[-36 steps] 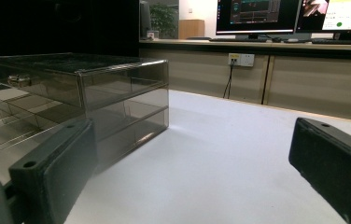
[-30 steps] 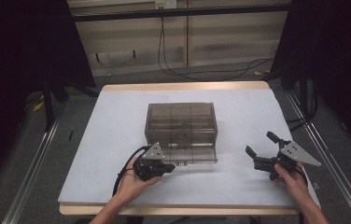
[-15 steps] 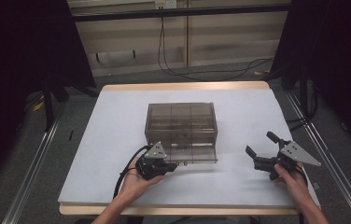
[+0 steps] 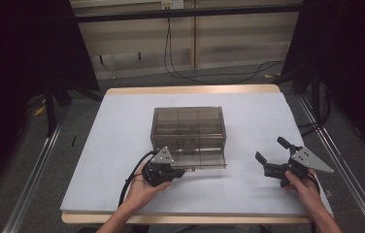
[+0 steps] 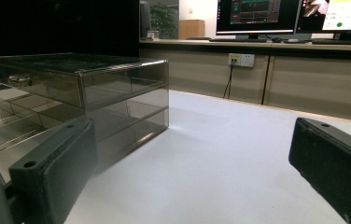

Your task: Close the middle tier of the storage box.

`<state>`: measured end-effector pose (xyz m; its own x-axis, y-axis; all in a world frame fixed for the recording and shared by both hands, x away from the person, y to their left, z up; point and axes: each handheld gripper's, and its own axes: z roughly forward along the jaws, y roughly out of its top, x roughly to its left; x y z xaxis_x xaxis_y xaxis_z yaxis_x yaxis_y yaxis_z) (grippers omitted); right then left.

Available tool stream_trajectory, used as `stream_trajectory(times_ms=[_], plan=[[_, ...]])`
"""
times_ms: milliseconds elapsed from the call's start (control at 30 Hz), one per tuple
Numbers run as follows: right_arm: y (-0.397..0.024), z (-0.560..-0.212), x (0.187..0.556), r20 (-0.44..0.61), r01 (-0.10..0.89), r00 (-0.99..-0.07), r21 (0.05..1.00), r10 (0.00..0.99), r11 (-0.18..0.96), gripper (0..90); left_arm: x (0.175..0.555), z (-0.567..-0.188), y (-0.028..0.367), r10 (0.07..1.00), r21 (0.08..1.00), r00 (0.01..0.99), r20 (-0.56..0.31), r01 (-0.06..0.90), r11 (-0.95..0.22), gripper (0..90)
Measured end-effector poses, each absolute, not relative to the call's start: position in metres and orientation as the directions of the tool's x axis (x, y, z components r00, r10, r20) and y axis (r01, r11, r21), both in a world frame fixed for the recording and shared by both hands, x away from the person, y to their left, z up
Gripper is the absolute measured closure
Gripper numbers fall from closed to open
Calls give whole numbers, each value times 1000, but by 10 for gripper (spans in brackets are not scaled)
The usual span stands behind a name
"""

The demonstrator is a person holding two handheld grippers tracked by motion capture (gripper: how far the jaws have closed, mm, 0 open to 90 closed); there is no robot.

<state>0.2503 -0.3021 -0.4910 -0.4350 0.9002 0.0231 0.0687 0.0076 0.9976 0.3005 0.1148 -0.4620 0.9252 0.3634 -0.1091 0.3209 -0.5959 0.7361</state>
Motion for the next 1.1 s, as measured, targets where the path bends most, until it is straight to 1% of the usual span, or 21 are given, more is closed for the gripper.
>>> stream_trajectory(times_ms=[1100], plan=[[-302,-491,250,23,70,-435,998,900,8,8,305,-460,119,385,734,916,-112,338,-589,900]])
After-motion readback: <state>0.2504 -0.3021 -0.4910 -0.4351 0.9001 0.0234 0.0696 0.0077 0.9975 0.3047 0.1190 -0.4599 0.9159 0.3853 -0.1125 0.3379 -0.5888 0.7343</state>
